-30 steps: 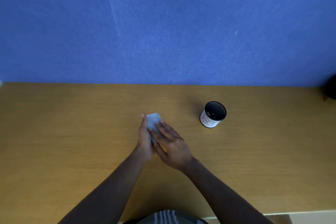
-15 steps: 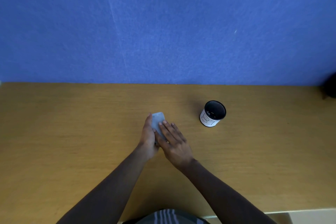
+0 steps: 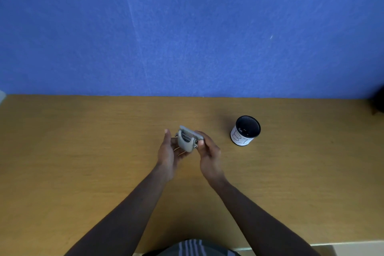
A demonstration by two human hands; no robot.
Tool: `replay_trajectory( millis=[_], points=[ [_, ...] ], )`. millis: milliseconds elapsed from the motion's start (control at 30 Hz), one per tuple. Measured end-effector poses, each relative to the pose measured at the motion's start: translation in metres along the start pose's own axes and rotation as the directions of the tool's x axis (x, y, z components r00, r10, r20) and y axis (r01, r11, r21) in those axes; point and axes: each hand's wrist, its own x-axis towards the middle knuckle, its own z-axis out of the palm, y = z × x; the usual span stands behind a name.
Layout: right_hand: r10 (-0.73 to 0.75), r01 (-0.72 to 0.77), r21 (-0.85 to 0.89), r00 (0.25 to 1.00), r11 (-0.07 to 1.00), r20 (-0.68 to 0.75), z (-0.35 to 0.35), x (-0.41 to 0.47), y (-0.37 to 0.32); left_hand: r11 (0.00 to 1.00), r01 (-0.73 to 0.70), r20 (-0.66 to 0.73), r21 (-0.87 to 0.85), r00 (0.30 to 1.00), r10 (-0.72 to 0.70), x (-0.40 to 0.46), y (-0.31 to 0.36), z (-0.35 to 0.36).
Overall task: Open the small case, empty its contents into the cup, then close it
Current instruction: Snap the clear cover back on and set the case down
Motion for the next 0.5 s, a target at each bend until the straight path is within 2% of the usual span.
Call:
replay_trajectory(
  millis=[100,167,267,367,500],
  points=[
    [0.174,-0.171,0.275,0.985,0.946,0.012,-0.003,0.001,0.001,1.0,-0.011,-0.021,0.03,1.0,0.012,0.0,0.002,-0.001],
    [0.294,-0.28,0.368,0.956,0.887,0.018,-0.003,0.0,0.001,1.0,-0.009,-0.016,0.012,1.0,0.009,0.0,0.002,-0.001],
    [0.404,-0.367,0.471,0.914,0.802,0.024,-0.004,-0.002,0.002,0.999,-0.032,0.012,0.0,0.999,0.032,0.001,0.0,-0.004],
    [0.474,-0.436,0.539,0.877,0.721,0.077,-0.007,0.0,0.004,0.995,-0.095,0.068,0.042,0.993,0.092,-0.001,-0.005,-0.009],
    [0.541,-0.546,0.499,0.823,0.673,0.171,-0.017,0.003,0.008,0.976,-0.167,0.029,0.142,0.986,0.164,-0.001,-0.006,-0.016]
  ],
)
